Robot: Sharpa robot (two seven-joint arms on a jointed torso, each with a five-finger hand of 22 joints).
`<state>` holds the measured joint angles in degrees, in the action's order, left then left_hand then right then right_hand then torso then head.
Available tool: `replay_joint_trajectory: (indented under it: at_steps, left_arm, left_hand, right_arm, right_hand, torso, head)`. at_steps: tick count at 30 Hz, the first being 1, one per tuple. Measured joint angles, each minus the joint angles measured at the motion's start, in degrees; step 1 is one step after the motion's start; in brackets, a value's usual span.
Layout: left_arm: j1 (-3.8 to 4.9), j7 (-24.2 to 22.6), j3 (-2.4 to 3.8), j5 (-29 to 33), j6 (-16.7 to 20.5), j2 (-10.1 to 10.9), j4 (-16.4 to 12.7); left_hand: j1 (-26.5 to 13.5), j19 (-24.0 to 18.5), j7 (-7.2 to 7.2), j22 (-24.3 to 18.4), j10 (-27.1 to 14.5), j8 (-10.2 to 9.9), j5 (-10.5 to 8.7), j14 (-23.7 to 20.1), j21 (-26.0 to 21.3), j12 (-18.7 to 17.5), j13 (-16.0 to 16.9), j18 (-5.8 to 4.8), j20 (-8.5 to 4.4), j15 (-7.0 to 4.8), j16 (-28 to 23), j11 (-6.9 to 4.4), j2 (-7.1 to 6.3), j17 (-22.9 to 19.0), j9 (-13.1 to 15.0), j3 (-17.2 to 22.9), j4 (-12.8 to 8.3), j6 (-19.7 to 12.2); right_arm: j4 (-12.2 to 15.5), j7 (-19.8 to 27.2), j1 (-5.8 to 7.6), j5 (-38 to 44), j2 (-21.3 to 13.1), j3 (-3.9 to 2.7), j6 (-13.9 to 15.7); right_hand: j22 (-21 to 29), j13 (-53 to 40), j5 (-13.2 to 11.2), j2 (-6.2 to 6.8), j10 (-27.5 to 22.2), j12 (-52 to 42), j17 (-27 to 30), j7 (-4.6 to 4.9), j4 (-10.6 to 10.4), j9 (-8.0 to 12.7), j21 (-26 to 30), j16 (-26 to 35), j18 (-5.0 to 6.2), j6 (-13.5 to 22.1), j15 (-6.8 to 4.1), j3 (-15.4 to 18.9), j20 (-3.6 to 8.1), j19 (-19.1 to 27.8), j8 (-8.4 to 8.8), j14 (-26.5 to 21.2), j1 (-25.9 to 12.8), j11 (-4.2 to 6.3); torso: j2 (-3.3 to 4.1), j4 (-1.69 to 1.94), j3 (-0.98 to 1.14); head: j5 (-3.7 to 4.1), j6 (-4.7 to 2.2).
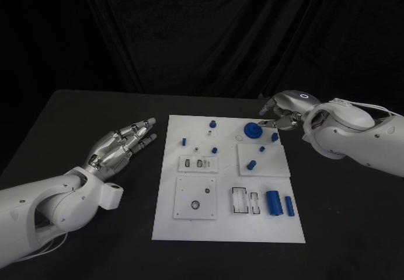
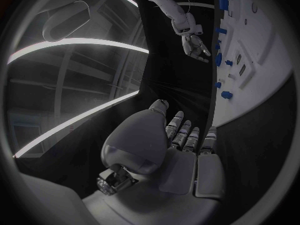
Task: Assemble the parts on the task board
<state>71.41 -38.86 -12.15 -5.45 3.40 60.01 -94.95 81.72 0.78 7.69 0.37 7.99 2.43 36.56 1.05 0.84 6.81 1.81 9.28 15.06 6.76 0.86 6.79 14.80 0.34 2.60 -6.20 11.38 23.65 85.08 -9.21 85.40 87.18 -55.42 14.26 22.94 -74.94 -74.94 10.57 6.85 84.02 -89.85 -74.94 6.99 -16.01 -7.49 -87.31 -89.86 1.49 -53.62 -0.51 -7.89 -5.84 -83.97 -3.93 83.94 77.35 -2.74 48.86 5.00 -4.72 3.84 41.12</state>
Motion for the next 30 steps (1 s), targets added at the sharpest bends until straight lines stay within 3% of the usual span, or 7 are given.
replay_joint_trajectory:
  at_steps: [14,23,30]
  left_arm:
    - [0.00,0.00,0.00,0.04,-0.18,-0.09,0.27]
    - [0.00,0.00,0.00,0.05,-0.29,-0.13,0.39]
    - [0.00,0.00,0.00,0.06,-0.39,-0.35,0.64]
  left_hand:
    - [0.00,0.00,0.00,0.00,0.15,0.00,0.00,-0.20,0.00,0.00,0.00,0.00,0.00,0.20,0.00,0.15,0.00,0.00,-0.01,0.32,0.00,0.00]
    - [0.00,0.00,0.20,0.00,0.15,0.00,0.00,-0.21,0.00,0.00,0.00,0.00,0.00,0.20,0.00,0.15,0.00,0.00,-0.01,0.31,0.00,-0.20]
    - [0.00,0.00,0.20,0.00,0.15,0.00,0.00,-0.21,0.00,0.00,0.00,0.00,0.00,0.20,0.00,0.15,0.00,0.00,-0.02,0.31,0.01,-0.20]
  right_arm:
    - [-1.73,-0.12,-1.21,1.74,1.59,-0.02,-1.72]
    - [-2.19,-0.11,-1.53,2.46,2.23,-0.02,-2.43]
    - [-2.61,-0.11,-1.62,2.67,2.79,-0.02,-2.80]
  right_hand:
    - [0.01,0.01,0.48,0.45,0.02,0.00,0.01,0.00,-0.20,0.25,-1.49,0.00,-0.16,-0.01,-0.67,-0.27,0.42,0.02,0.00,0.15,1.15,0.81]
    - [0.02,0.02,0.71,0.70,0.02,0.00,0.01,-0.92,-0.20,0.33,-1.49,0.00,-0.15,0.92,-0.88,-0.27,0.83,0.02,0.00,-0.07,1.40,1.22]
    - [0.02,0.02,0.64,0.74,0.02,0.00,0.01,-0.92,-0.20,0.33,-1.49,0.00,-0.14,0.91,-1.08,-0.27,0.83,0.02,0.00,0.14,1.36,1.22]
  torso:
    - [0.00,0.01,-0.02]
    - [-0.01,0.01,-0.03]
    - [-0.03,0.01,-0.03]
  head:
    - [0.11,0.10]
    - [0.07,0.03]
    - [0.18,0.04]
